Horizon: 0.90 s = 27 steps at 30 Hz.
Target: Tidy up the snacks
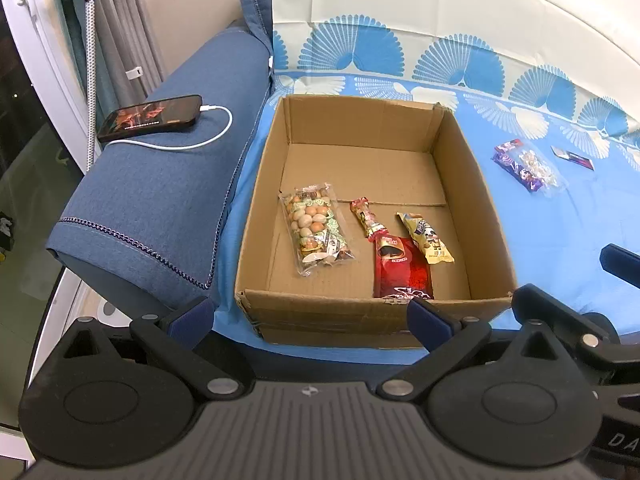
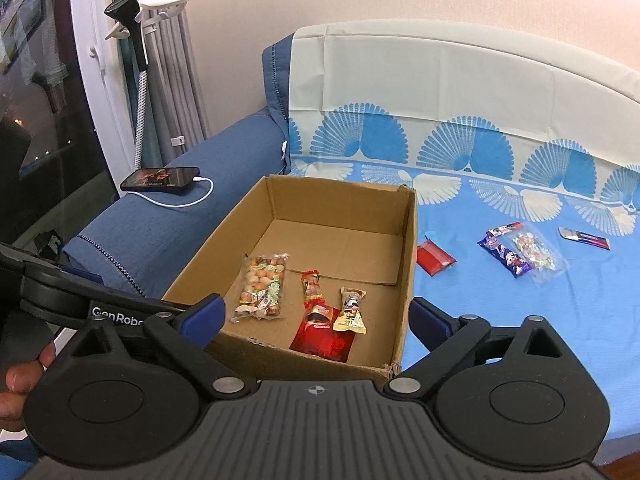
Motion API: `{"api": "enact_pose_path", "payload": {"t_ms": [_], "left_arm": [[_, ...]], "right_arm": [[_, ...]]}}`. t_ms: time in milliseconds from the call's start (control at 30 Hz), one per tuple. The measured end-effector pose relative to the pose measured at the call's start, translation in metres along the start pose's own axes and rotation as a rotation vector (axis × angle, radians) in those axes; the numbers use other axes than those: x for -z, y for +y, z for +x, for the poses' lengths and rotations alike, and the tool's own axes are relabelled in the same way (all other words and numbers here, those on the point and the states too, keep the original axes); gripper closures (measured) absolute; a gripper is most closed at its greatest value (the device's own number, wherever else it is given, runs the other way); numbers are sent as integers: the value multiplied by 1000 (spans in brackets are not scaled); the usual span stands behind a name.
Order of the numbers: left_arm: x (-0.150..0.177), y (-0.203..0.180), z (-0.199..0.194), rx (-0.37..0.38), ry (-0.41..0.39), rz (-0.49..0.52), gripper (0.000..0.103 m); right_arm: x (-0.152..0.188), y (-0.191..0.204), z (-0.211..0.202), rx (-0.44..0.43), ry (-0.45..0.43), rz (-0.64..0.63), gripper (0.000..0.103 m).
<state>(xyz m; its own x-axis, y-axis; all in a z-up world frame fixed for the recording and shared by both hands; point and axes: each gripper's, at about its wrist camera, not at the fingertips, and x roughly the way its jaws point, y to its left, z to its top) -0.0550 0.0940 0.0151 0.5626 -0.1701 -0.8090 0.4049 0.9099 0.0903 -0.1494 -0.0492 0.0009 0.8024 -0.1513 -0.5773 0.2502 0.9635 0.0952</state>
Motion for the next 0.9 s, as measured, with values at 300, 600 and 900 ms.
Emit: {"api": "enact_pose_path", "payload": {"t_ms": [300,600,900], "left_arm": [[1,-1,2,1,8,9,0],[0,-1,6,0,18,13,0],[-3,-4,8,-10,26,27,0]], "right_arm": [[0,-4,4,6,12,19,0],[0,-6,7,5,20,27,0],[0,-7,9,1,21,35,0]]}}
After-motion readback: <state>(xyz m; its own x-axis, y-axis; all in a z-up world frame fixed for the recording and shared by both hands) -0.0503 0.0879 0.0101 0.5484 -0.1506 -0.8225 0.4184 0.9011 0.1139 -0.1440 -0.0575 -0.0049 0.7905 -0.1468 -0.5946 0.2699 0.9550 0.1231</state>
